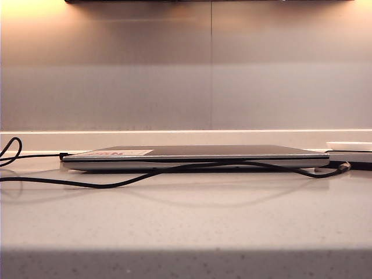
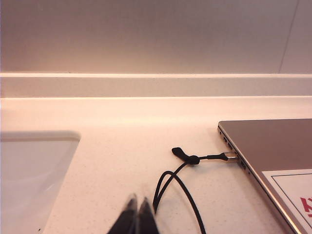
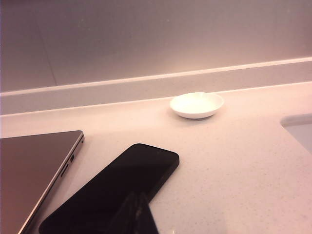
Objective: Pick up the charging cable and the phone, plug the charging cable into the charging port on the phone, and finally place them back on the table.
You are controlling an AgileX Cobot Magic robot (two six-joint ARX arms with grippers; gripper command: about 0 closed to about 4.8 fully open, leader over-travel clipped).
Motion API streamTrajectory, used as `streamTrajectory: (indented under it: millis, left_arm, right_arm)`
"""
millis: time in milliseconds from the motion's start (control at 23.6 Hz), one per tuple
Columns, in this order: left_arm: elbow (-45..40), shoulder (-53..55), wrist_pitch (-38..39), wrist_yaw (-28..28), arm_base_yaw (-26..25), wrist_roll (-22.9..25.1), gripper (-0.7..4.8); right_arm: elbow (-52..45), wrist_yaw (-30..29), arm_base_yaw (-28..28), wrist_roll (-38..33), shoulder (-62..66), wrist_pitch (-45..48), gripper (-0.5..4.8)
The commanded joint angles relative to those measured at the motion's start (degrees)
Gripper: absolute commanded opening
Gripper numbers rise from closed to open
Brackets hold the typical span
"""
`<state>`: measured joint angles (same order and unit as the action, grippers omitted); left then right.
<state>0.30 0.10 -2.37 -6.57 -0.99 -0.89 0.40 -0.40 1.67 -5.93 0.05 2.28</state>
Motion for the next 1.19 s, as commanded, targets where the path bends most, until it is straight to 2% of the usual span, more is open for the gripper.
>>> streamTrajectory:
  millis: [42,339,509,1187]
  left_arm:
    - [0.22,0.00,-0.72,-0.11,0.04,0.22,-0.06]
    - [0.22,0.00,-0.72,-0.11,0.04,0.24,-0.06]
    - [0.22,0.00,-0.70,-0.11,0.04,0.22,-0.06]
    - [0.22,0.00,-0.72,-0.11,0.04,0.24,-0.06]
  right_arm:
    - [0.02,-0.83,0.22,0.17,-0.11,1.40,-0.06]
    - [0.02,-0.70,-0.52,0.17,-0.11,1.42,-0.06]
    - [0.02,2.21,-2.12,0.17,-0.11,1.42,-0.06]
    - [0.04,1.79,-2.08,0.17,-0.11,0.42,-0.06]
